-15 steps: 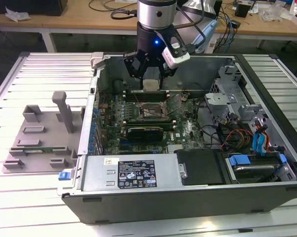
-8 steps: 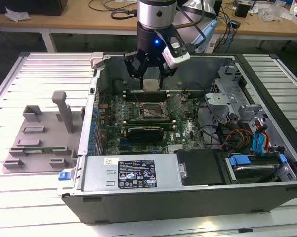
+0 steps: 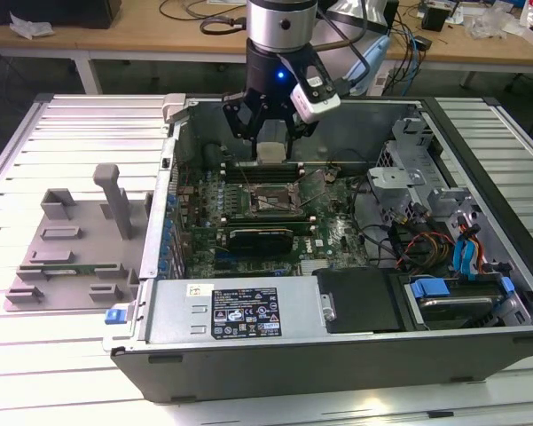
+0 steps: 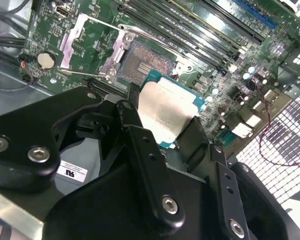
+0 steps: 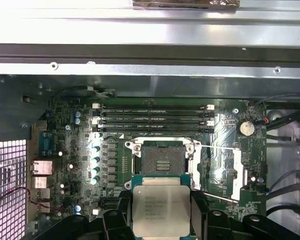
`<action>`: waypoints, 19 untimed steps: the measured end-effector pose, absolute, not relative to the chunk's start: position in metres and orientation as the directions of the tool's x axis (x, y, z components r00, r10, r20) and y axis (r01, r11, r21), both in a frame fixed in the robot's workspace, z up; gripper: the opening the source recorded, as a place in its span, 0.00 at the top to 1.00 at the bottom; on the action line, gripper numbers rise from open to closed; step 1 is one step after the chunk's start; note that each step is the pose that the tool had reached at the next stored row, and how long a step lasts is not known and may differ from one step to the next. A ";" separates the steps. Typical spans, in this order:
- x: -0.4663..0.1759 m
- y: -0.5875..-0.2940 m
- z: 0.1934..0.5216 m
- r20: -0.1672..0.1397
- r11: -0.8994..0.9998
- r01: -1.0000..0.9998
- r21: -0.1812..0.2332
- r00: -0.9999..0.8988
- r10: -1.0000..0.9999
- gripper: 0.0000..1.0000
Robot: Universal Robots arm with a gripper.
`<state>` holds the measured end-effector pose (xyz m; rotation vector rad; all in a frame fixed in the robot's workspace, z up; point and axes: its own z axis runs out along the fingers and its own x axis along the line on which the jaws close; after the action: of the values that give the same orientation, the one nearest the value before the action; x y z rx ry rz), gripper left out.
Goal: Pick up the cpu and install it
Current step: 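Place the cpu into insertion slot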
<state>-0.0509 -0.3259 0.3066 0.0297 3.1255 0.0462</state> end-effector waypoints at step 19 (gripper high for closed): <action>-0.051 -0.326 0.305 -0.015 0.889 0.457 0.030 -0.889 0.457 0.45</action>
<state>-0.0508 -0.3259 0.3053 0.7332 3.0321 0.0394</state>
